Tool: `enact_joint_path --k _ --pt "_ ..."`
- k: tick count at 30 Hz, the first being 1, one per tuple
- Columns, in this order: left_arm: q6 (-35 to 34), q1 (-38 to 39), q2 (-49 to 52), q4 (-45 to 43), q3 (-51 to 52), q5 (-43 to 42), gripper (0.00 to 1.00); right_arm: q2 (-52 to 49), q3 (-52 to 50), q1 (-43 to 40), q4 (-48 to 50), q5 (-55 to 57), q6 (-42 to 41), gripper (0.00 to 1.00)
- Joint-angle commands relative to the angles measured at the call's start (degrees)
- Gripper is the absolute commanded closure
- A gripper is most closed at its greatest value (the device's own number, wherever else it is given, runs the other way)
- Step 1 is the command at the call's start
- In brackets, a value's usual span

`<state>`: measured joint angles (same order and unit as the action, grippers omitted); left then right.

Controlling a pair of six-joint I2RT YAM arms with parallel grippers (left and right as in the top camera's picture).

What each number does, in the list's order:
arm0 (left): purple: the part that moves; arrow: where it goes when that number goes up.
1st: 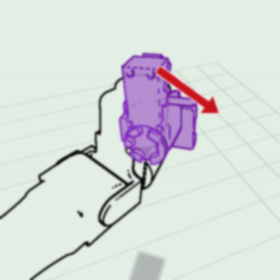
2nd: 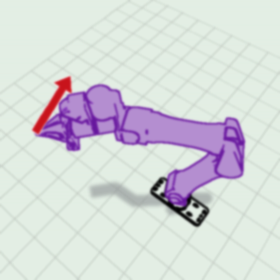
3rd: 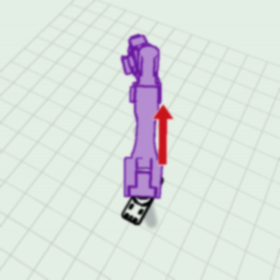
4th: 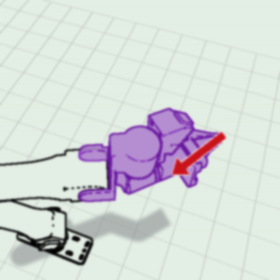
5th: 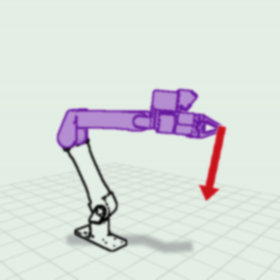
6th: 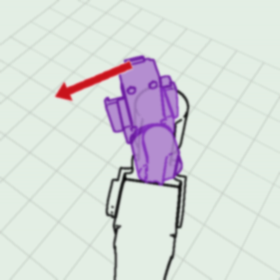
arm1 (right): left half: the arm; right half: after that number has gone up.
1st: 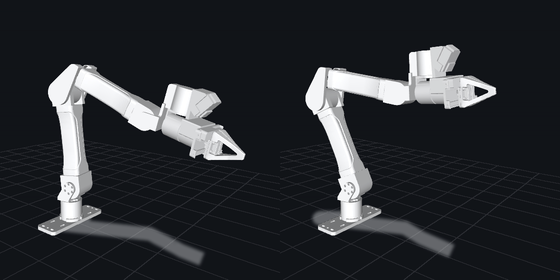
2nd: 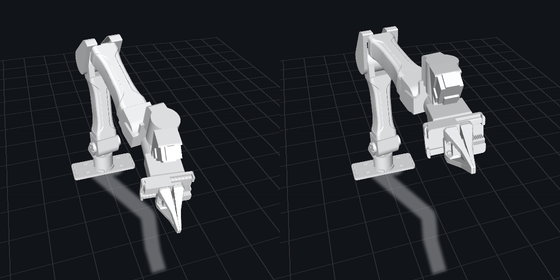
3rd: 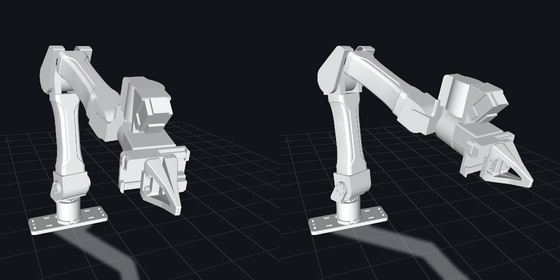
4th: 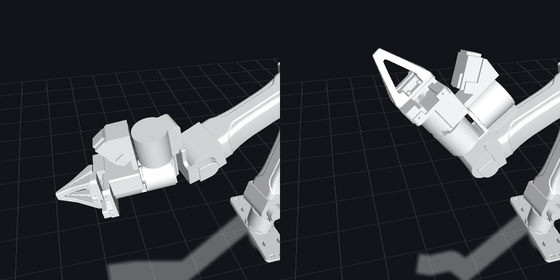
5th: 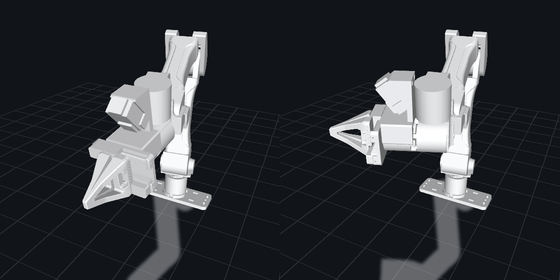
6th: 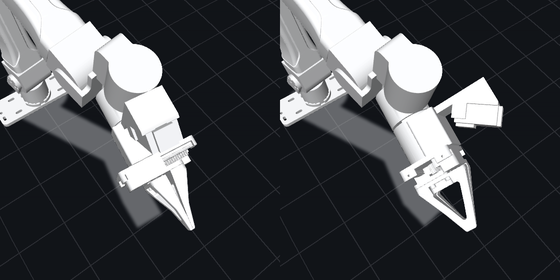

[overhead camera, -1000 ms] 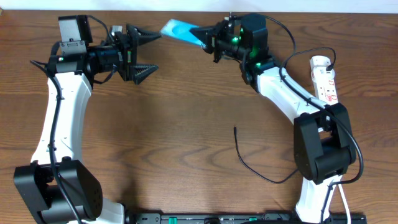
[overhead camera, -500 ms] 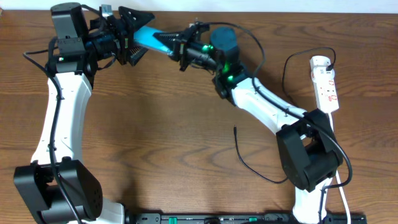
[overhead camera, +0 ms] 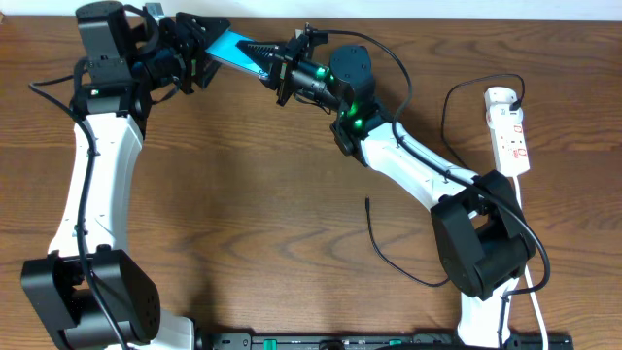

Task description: Plug charger to phone and switch on socket

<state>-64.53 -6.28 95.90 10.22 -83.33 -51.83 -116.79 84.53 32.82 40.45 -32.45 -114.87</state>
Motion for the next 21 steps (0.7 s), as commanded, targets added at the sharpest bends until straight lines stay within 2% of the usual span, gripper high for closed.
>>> enact_joint_path --k 1,9,21 --pt "0.6 0.2 -0.8 -2.6 -0.5 1.1 0.44 0.5 0.7 0.4 0.8 2.0 -1.5 0.99" --pt "0.6 0.2 -0.8 -7.6 -0.5 1.2 0.54 0.5 0.7 0.4 0.8 4.5 -2.5 0.99" --pt "0.6 0.4 -0.8 -7.3 -0.5 1.6 0.56 0.5 0.7 1.7 3.2 6.9 -2.5 0.98"
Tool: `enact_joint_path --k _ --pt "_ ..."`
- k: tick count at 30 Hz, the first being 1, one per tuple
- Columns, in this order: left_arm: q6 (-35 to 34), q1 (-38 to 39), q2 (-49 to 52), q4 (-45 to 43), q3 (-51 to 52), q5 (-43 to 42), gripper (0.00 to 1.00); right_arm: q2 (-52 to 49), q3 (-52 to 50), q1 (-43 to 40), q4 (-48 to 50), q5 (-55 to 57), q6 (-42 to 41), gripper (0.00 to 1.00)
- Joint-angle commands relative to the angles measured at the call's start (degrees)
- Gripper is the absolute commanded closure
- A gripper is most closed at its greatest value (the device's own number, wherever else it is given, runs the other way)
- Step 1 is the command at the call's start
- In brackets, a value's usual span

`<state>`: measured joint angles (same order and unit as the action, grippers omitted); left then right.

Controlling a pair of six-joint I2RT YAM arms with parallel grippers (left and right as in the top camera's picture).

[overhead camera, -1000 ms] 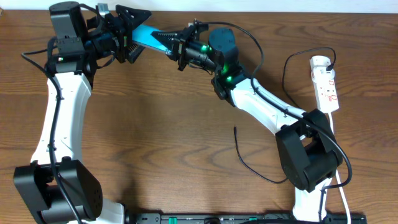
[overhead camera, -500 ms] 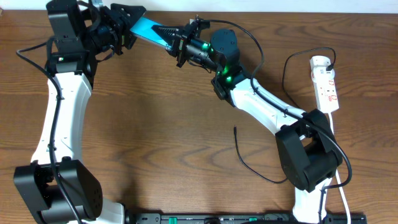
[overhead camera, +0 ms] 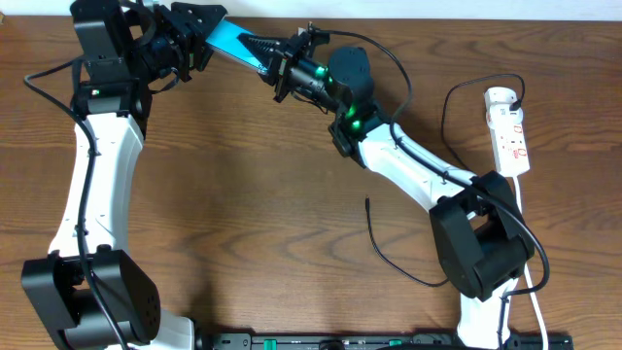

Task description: Plug charger to phone and switch on socket

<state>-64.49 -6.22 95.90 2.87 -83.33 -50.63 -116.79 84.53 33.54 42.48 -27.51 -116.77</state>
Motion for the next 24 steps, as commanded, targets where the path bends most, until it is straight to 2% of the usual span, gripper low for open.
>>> enact_joint_path --k 1,5,9,12,16,24 --pt "0.6 0.4 -0.8 0.1 -0.5 0.3 0.56 0.5 0.7 1.1 1.4 1.9 -0.6 0.98" --pt "0.6 0.9 -0.8 1.3 -0.4 0.4 0.63 0.5 0.7 1.5 1.5 1.9 -0.6 0.98" --pt "0.5 0.8 -0.8 1.3 -0.3 0.4 0.78 0.5 0.7 1.5 1.5 1.6 -0.6 0.99" --pt "0.5 0.8 -0.8 1.4 -0.3 0.3 0.81 0.5 0.7 1.5 1.5 1.4 -0.4 0.98" --pt "0.5 0.8 -0.8 1.5 -0.3 0.3 0.92 0.5 0.7 1.5 1.5 1.4 -0.3 0.98" --pt "0.6 0.8 -0.8 4.4 -0.3 0.4 0.92 0.5 0.7 1.7 1.4 1.0 0.7 0.99"
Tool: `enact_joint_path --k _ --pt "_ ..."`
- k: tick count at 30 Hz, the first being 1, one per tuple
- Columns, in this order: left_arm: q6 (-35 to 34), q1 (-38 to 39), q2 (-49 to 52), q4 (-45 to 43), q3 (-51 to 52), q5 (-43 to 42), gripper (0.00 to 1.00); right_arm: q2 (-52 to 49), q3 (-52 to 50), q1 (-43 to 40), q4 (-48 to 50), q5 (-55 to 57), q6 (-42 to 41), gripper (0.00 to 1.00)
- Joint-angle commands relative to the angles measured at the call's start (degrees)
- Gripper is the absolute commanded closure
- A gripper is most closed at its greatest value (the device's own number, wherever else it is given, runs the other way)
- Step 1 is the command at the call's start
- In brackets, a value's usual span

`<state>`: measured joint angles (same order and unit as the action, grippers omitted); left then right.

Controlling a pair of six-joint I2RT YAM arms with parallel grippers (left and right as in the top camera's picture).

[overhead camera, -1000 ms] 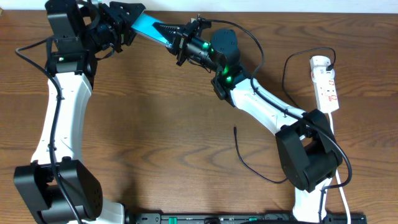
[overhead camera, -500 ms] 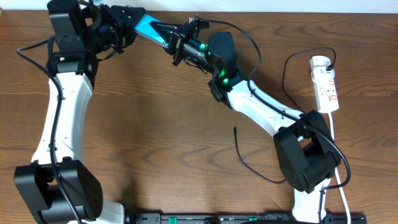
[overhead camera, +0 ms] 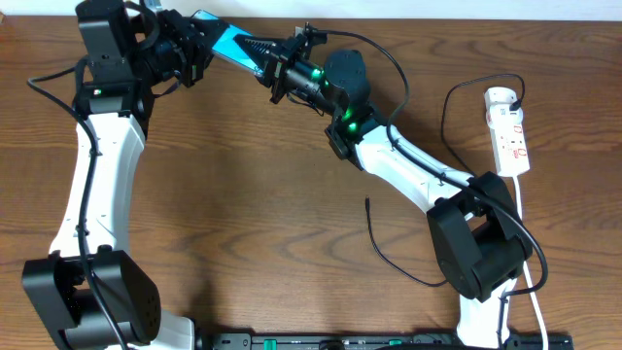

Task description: Plug charger to phone and switch on socket

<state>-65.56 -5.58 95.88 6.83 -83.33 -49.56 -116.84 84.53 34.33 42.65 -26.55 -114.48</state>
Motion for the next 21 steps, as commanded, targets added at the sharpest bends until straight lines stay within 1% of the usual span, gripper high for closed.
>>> enact_joint_path --k 1,4,10,18,21 --pt "1.6 0.2 -0.8 0.4 -0.3 -0.7 0.93 0.6 0.7 1.0 1.3 0.0 -1.6 0.98" --pt "1.7 0.2 -0.8 0.9 -0.3 -0.7 0.92 0.6 0.7 1.0 1.3 -0.4 -1.6 0.98" --pt "3.6 0.2 -0.8 4.3 -0.3 -0.7 0.93 0.6 0.7 1.0 1.3 -2.6 -1.6 0.99" --pt "4.3 0.2 -0.8 9.1 -0.3 -0.7 0.92 0.6 0.7 1.0 1.2 -5.5 -1.5 0.99" --pt "4.3 0.2 -0.8 10.1 -0.3 -0.7 0.93 0.6 0.7 1.0 1.2 -5.6 0.7 0.99"
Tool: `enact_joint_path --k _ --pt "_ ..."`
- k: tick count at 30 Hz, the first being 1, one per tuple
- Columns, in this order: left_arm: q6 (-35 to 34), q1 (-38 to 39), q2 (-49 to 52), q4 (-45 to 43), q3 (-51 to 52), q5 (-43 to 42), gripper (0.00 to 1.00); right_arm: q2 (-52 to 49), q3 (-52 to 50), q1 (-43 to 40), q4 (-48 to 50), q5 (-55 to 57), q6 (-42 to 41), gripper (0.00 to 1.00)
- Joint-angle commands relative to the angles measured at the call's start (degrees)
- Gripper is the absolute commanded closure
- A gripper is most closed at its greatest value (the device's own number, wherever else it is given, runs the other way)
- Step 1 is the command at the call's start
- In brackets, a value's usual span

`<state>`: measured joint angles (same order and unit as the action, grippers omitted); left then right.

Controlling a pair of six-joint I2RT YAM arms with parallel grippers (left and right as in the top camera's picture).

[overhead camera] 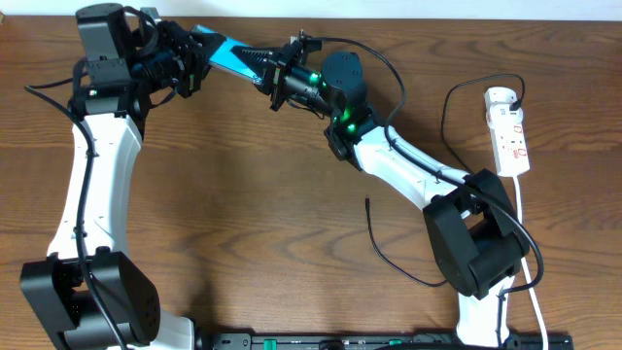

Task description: Plug charger to phone and switch on socket

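The blue phone (224, 50) is held above the far left of the table, tilted, between both arms. My left gripper (194, 51) is shut on its left end. My right gripper (255, 62) grips its right end with its dark fingers (249, 56) close together. The black charger cable (374, 233) lies loose on the table, its free end (367, 201) near the centre, apart from both grippers. The white power strip (508, 131) lies at the right edge with a plug in its far end; the state of its switch is too small to tell.
The right arm (408, 170) stretches diagonally across the table from its base (481, 248) at the front right. The left arm (97, 185) runs along the left side. A black cord (452, 107) loops beside the power strip.
The phone and both grippers have shifted slightly toward the front and right. Both grips on the phone look unchanged. The cable and the power strip have not moved.
At the oldest moment both grippers held the blue phone between them at the far left. Then the pair sat a little nearer the far edge, stayed there, and now is back slightly forward. The charger cable has lain loose on the table throughout.
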<state>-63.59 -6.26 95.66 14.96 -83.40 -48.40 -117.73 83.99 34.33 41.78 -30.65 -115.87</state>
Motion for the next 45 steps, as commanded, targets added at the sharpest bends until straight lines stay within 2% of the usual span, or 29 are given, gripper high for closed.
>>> enact_joint_path --k 1,3,7,11,17,21,27,35,40,45 --pt "2.3 0.9 -0.6 1.9 -0.2 -1.9 0.93 1.5 1.3 1.0 2.1 -1.5 2.4 0.99" --pt "2.3 0.9 -0.6 1.9 -0.2 -1.9 0.93 1.5 1.3 1.0 2.1 -1.8 2.4 0.98" --pt "2.3 0.9 -0.6 1.9 -0.2 -1.9 0.92 1.5 1.3 1.0 2.1 -1.9 2.4 0.82" --pt "2.4 0.9 -0.6 1.9 -0.2 -1.9 0.93 1.5 1.3 1.0 2.1 -1.9 2.4 0.44" --pt "2.5 0.9 -0.6 1.9 -0.2 -1.4 0.93 1.5 1.3 1.0 2.2 -1.9 2.4 0.01" --pt "2.5 0.6 -0.6 1.9 -0.2 -1.0 0.93 1.5 1.3 1.0 2.2 -3.0 2.5 0.01" --pt "2.2 -1.3 -0.6 1.9 -0.2 -1.0 0.93 1.5 1.3 0.5 2.1 -5.8 8.6 0.01" --pt "2.2 -4.3 -0.6 1.9 -0.2 -1.0 0.93 1.5 1.3 0.2 2.1 -6.1 9.8 0.01" --pt "2.1 -7.0 -0.6 2.0 -0.2 -1.1 0.93 1.5 1.3 -0.5 1.2 -8.6 17.5 0.01" --pt "0.1 -9.8 -0.6 2.4 -0.2 -1.5 0.93 1.5 1.3 -1.8 -6.8 -14.0 28.4 0.01"
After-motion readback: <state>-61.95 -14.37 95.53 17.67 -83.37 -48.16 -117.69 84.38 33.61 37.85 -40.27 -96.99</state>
